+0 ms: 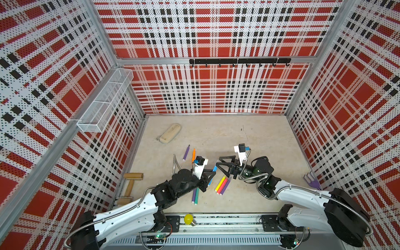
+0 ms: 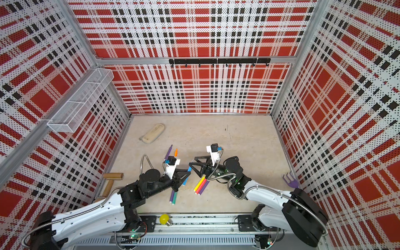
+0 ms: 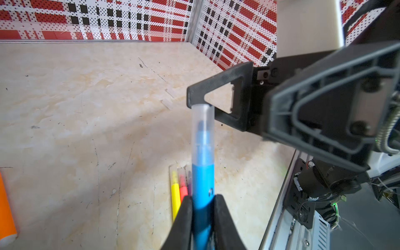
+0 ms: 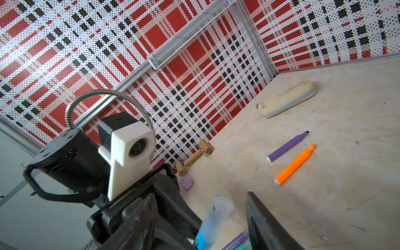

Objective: Remove pen caps from pens
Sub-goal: Open the pen cap on the pen.

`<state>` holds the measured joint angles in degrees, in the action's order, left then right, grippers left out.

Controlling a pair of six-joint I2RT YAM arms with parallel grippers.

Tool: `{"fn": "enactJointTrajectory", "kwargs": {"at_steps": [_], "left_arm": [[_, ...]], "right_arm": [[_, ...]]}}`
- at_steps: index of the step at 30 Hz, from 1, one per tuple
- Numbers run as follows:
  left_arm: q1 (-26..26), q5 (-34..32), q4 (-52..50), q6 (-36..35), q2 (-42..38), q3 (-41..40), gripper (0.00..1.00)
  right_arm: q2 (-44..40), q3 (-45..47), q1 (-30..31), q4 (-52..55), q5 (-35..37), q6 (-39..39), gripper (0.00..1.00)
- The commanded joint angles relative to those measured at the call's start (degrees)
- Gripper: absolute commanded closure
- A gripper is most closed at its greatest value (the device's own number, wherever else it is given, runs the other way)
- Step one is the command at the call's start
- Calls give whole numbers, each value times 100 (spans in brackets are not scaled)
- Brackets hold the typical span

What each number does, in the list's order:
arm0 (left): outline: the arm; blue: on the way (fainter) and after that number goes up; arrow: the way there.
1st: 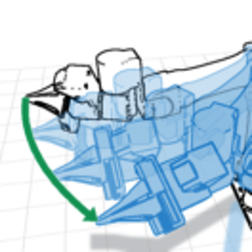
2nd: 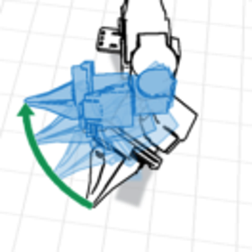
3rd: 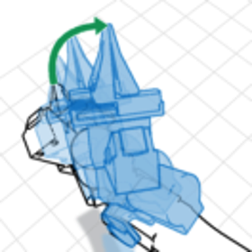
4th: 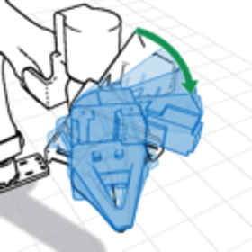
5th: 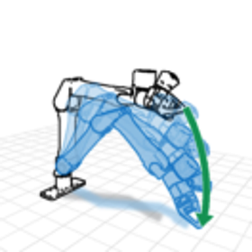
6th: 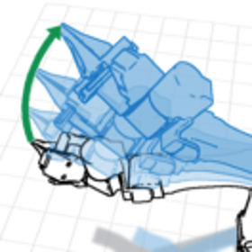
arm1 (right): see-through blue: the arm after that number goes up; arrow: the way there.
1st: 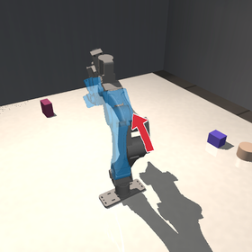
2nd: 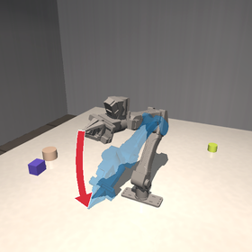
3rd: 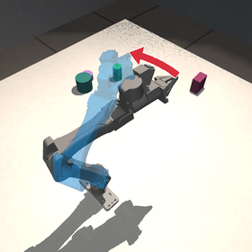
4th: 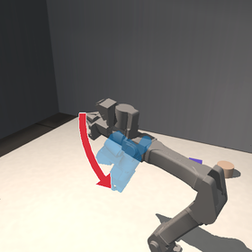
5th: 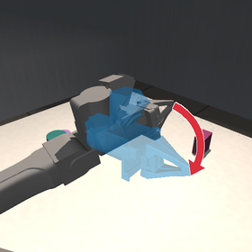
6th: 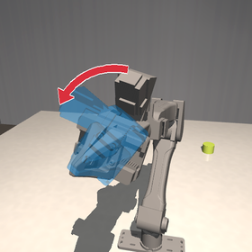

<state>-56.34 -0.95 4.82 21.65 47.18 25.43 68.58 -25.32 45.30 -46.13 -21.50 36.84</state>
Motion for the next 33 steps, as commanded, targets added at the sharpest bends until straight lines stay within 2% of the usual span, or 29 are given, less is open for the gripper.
{"fn": "enactJointTrajectory", "kwargs": {"at_steps": [1,4,9,13,17,26,33], "left_arm": [[-57,95,268,45,-60,53,91],[-85,95,293,41,-68,63,91],[-87,78,326,34,-63,59,91],[-88,63,361,45,-59,58,91],[-88,48,379,39,-23,56,91],[-88,125,520,198,189,-122,97],[-88,116,542,235,169,-396,100]], "right_arm": [[118,-168,14,-71,139,-107,33],[199,-192,14,-138,134,-99,39],[327,-219,14,-239,92,-51,57],[409,-236,14,-310,69,-29,76],[471,-258,14,-430,3,26,99],[243,-698,-47,-160,414,-247,100],[-51,-844,-384,-523,537,77,100]]}}
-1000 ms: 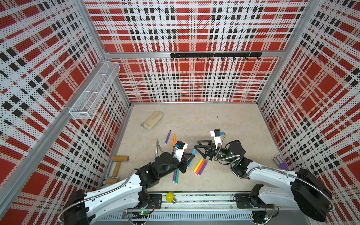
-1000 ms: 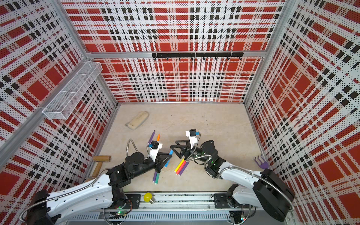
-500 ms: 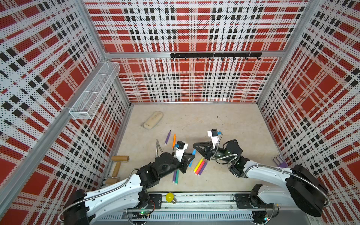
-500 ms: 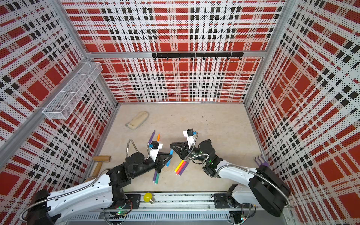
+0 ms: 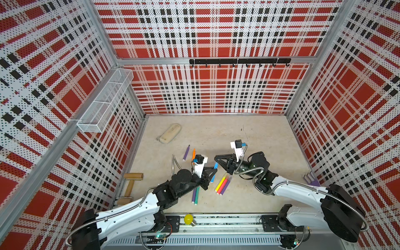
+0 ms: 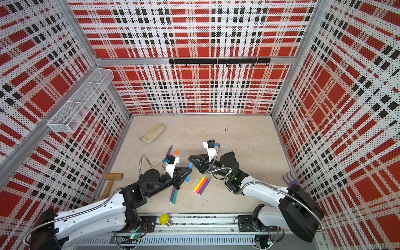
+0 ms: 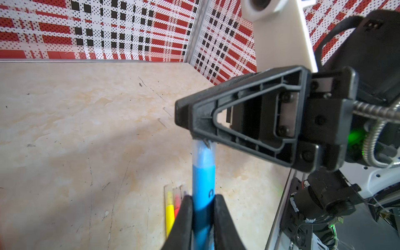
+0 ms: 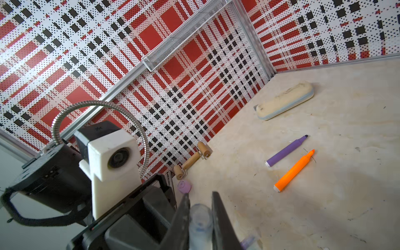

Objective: Remove pen caps from pens
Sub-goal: Open the pen cap on the pen, then place the pen at the center of the table.

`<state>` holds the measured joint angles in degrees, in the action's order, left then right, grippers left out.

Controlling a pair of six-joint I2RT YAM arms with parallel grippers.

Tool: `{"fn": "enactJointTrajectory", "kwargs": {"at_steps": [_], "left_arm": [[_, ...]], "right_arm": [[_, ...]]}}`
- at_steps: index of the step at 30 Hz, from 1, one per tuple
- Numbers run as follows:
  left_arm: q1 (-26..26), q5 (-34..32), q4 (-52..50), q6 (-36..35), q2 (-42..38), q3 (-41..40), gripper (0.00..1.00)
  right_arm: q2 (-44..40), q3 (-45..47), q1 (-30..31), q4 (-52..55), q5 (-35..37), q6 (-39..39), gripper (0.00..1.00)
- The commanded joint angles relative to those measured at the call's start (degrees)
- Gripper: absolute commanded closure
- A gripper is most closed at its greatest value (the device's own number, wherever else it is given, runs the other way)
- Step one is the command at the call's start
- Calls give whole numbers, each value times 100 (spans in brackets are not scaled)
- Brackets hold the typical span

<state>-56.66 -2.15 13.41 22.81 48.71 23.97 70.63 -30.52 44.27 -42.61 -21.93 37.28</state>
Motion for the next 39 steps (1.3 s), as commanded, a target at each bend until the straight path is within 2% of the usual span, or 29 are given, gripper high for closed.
{"fn": "enactJointTrajectory", "kwargs": {"at_steps": [1,10,15,19,21,22,24,26,28,31,33,39], "left_arm": [[-55,257,-319,102,23,-271,100],[-38,399,-550,31,475,-158,100],[-38,484,-472,-8,749,-127,100],[-29,495,-470,-14,798,-114,100],[9,230,-621,41,757,-83,100],[84,45,-778,101,712,-45,100],[323,-394,-1195,260,632,78,100],[633,-723,-1555,351,657,228,100],[1074,-801,-1691,371,808,340,100],[1710,-532,-1516,330,1309,509,100],[1989,-274,-1241,332,1743,624,100],[2361,0,-1017,324,3261,1292,100]], "right_arm": [[-276,-299,-317,-1011,604,138,100],[-393,-423,-402,-1398,953,163,100],[-171,-368,-480,-2488,808,727,100],[-111,-444,-529,-2584,783,720,100],[-236,-595,-578,-1860,860,458,100],[-416,-794,-589,-842,1144,77,100],[-665,-1452,-579,1604,2064,-948,100],[-776,-1775,-588,2883,2974,-1721,100],[-785,-2026,-610,3931,3596,-2271,100],[-636,-2291,-645,4902,4095,-2654,100],[-558,-2286,-682,5160,4119,-2766,100],[-333,-2119,-832,5269,4072,-2857,100]]}}
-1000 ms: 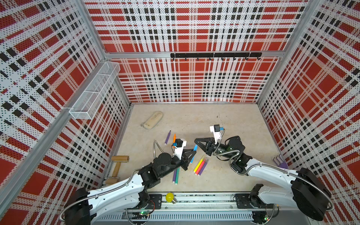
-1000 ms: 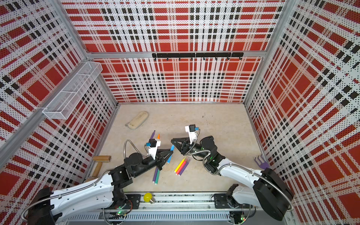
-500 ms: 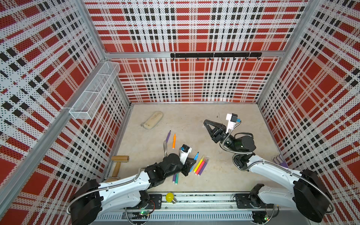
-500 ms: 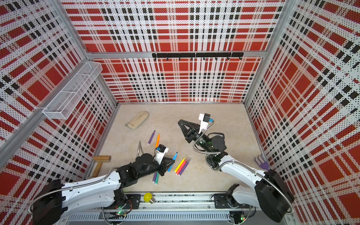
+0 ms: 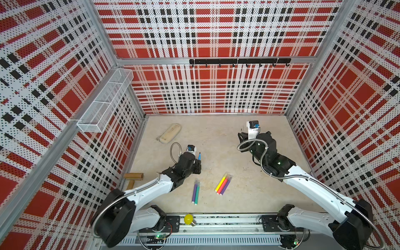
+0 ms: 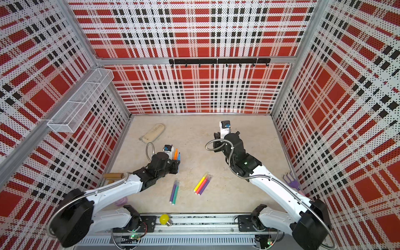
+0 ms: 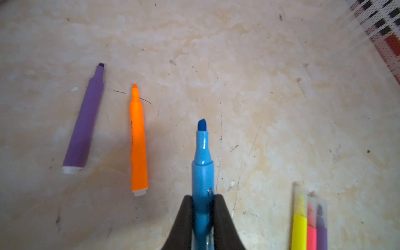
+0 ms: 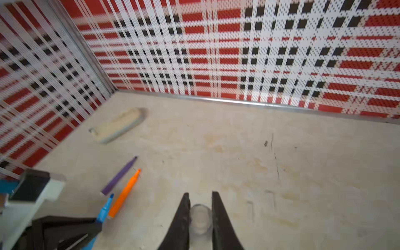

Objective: Remove pen caps from pens
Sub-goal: Place the pen at the center of the table, then place the pen cap to the middle-right of the table.

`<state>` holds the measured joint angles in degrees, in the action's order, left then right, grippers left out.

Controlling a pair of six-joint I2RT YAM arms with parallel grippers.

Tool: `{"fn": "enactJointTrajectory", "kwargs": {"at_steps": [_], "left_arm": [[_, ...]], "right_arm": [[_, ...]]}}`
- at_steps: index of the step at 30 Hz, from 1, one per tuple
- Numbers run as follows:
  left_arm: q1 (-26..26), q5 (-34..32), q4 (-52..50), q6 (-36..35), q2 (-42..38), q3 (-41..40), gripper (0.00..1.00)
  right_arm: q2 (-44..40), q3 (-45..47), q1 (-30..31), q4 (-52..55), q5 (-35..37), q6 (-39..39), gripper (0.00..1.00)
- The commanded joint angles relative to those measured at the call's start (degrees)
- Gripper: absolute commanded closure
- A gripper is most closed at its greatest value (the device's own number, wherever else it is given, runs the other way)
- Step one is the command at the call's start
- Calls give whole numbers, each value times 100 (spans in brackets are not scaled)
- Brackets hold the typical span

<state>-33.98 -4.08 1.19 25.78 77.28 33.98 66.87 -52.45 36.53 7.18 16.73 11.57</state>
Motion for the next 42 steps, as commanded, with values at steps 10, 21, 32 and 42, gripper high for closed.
{"fn": "enactJointTrajectory", "kwargs": {"at_steps": [10,21,32,42], "left_arm": [[404,151,139,-172,1774,1021,98],[658,70,-212,-535,2077,1430,87],[702,379,-152,-598,1514,1375,57],[601,558,-159,-594,706,1178,52]], "right_arm": [[682,25,-508,500,-493,-419,100],[2413,-652,-1001,845,-522,-629,100],[3330,-1211,-1366,967,-456,-747,100],[3692,-1295,-1494,888,-689,-773,100]]}}
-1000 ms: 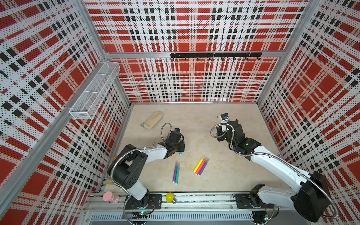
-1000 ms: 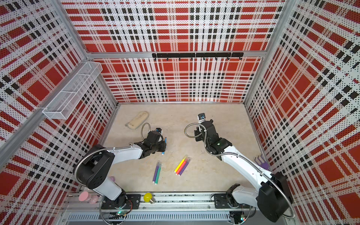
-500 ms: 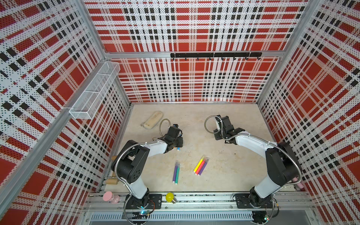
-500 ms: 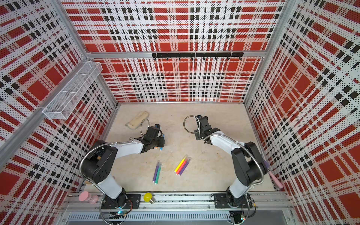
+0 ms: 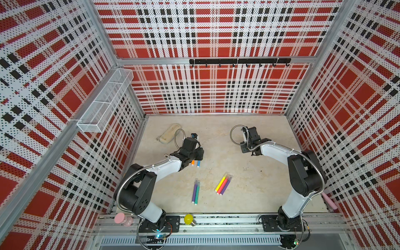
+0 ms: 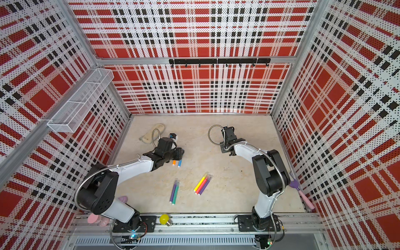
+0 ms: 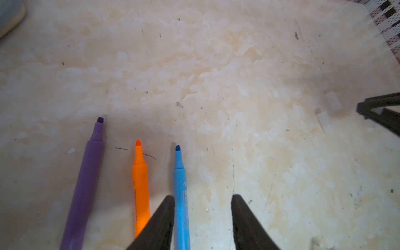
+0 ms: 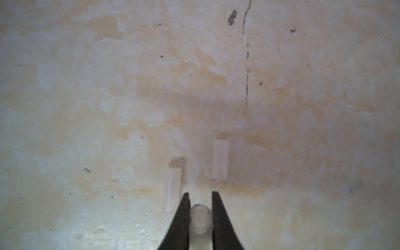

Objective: Remove pen caps from pens
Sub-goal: Place the pen cap to the middle-right of the table.

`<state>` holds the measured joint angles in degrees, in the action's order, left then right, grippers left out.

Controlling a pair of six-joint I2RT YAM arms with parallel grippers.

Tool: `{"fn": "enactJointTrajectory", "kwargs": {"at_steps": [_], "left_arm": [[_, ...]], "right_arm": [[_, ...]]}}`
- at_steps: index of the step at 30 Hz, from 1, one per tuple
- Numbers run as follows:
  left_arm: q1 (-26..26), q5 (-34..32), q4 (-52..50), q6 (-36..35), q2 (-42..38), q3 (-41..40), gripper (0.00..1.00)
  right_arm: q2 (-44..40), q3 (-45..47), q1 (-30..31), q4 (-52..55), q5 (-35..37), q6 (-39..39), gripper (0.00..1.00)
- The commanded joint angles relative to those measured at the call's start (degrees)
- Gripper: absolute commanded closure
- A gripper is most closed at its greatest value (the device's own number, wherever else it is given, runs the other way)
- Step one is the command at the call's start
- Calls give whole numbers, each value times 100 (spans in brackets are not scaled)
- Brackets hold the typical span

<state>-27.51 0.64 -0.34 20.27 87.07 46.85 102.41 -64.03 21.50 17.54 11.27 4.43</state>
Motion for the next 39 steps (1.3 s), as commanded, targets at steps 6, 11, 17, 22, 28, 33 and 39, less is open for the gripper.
{"fn": "enactJointTrajectory", "kwargs": {"at_steps": [6,11,17,22,28,33,39], "left_arm": [[-325,115,-244,-164,-769,-278,50],[-696,43,-347,-162,-1268,-608,50],[-1006,-134,-566,-85,-1922,-965,49],[-1194,-39,-723,-91,-2283,-1116,48],[-1559,298,-664,-100,-2288,-1235,49],[-2168,182,-768,-210,-1721,-1138,49],[-2805,-45,-767,-191,-1071,-1013,49]], "right_arm": [[290,-178,4,-195,-108,-50,91],[284,-141,4,-258,-72,-50,87],[315,-154,1,-296,-111,-47,80],[315,-137,4,-318,-156,-56,72],[201,-80,4,-382,-142,-47,71],[-166,50,34,-392,-359,-74,73],[-925,241,209,-331,-344,-22,72]]}}
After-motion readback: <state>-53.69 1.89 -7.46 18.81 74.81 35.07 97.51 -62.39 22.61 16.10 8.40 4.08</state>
